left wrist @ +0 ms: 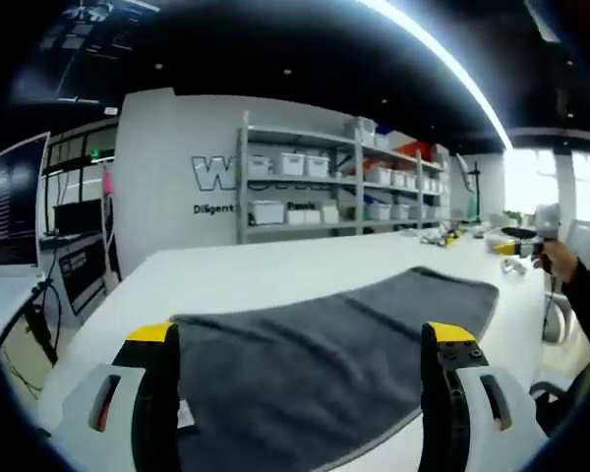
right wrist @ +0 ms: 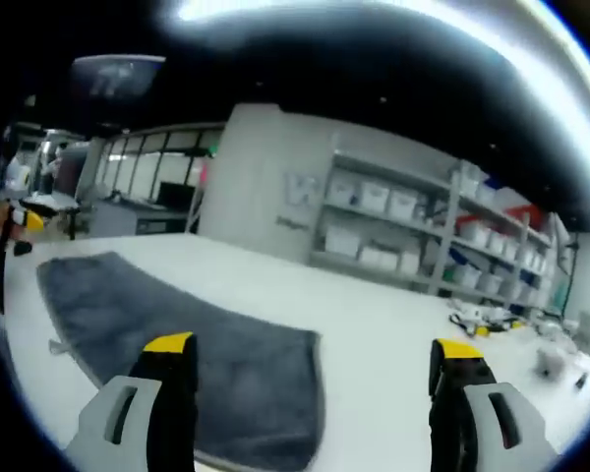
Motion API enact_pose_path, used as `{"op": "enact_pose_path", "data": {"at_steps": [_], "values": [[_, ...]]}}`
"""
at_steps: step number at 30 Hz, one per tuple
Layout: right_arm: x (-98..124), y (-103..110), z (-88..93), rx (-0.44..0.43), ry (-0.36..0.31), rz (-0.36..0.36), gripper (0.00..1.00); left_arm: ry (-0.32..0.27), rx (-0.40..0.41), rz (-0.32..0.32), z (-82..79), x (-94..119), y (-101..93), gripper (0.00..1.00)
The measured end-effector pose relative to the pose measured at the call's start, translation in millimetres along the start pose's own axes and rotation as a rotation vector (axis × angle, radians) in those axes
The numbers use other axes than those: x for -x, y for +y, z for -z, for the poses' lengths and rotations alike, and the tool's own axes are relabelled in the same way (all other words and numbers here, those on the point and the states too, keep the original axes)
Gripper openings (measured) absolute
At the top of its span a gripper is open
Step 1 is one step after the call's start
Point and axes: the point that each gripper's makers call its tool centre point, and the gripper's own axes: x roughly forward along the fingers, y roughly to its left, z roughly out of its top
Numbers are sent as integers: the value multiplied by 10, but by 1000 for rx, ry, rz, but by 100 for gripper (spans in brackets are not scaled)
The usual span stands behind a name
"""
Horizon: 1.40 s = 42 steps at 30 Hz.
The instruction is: Open the folded towel by lifting each exposed corner and separating the folded layers until the towel lies flat within the target outline without major curled edges
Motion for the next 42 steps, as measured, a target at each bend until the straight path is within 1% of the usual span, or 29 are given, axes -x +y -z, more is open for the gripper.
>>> {"op": "enact_pose_path", "data": {"at_steps": [3, 6, 9, 11, 13, 17, 19, 22, 27, 29, 33, 36, 38, 42], "values": [[103, 0, 81, -5, 9, 11, 100, -7, 34, -38, 27, 138, 187, 100], [219, -37, 172, -27, 11, 30, 100, -20, 74, -56, 46, 269, 303, 100], [348, -11, 236, -44, 9, 23, 100, -14, 64, -53, 91, 364, 318, 100], [411, -24, 252, -59, 6, 28, 100, -13, 55, -60, 110, 420, 345, 100], [480, -41, 243, -91, -9, 33, 100, -19, 52, -62, 110, 448, 352, 100], [574, -58, 236, -124, -23, 38, 100, -31, 69, -74, 111, 491, 384, 100], [594, -63, 223, -126, -29, 42, 100, -17, 90, -84, 152, 498, 418, 100], [601, -62, 201, -123, -34, 42, 100, -16, 92, -94, 173, 520, 448, 100], [607, -64, 196, -106, -30, 49, 100, -30, 102, -95, 163, 544, 460, 100], [593, -50, 202, -106, -28, 43, 100, -27, 103, -93, 181, 538, 453, 100], [527, -10, 228, -98, -19, 34, 99, -12, 105, -90, 253, 496, 464, 99], [460, -4, 262, -102, -13, 25, 99, 5, 124, -96, 327, 444, 526, 97], [402, 4, 312, -102, 3, 21, 98, 21, 135, -103, 389, 407, 570, 96], [311, 6, 406, -101, 23, 18, 97, 31, 146, -105, 462, 345, 606, 94]]}}
